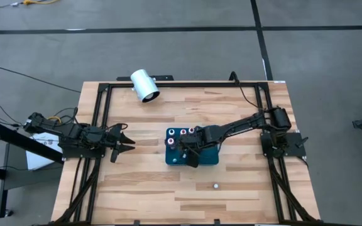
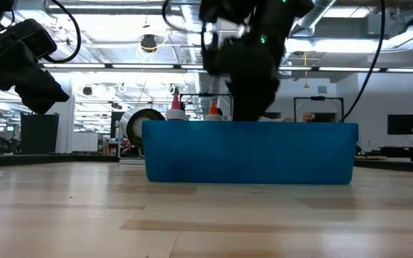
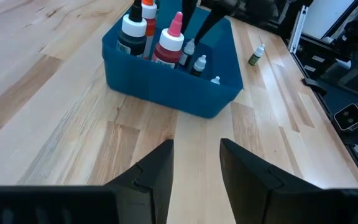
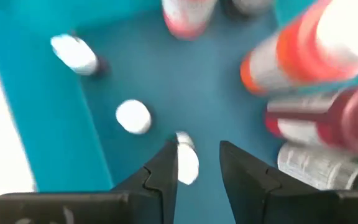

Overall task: Pick & Place food coloring
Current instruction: Put the small green food coloring bottle into the blue bin

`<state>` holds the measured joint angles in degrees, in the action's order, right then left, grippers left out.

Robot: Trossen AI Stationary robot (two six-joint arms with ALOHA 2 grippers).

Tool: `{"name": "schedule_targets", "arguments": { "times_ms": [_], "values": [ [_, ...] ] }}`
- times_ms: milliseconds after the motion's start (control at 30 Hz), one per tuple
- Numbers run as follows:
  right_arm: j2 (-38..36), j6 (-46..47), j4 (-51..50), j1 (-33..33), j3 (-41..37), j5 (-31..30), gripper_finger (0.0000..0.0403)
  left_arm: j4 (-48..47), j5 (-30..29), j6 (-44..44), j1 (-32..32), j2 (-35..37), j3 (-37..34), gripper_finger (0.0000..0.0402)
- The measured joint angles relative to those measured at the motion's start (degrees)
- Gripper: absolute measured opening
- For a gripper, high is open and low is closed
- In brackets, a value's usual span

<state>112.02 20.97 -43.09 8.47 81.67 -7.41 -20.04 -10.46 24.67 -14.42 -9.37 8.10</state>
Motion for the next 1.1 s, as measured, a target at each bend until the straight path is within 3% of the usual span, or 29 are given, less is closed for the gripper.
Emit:
{"name": "schedule_targets", "arguments": {
  "times_ms": [333, 500, 767, 1100],
  "values": [
    [-10.9, 0.6, -0.2, 1.0, 0.2, -0.3, 0.0107, 0.2, 0.0, 0.5, 0.0, 0.0, 0.0, 0.0122],
    [-17.0, 0.5, -6.9, 4.2, 0.1, -0.2, 0.0107, 0.2, 0.0, 1.5, 0.0, 0.0, 0.0, 0.0122],
    [-22.5, 4.6, -17.8, 14.9, 0.1, 0.1, 0.0107, 0.1, 0.0, 1.7, 0.0, 0.0, 0.0, 0.0122],
    [-21.4, 19.0, -20.0, 30.1, 0.1, 0.0, 0.0107, 0.2, 0.0, 2.6, 0.0, 0.0, 0.0, 0.0122]
  ]
}}
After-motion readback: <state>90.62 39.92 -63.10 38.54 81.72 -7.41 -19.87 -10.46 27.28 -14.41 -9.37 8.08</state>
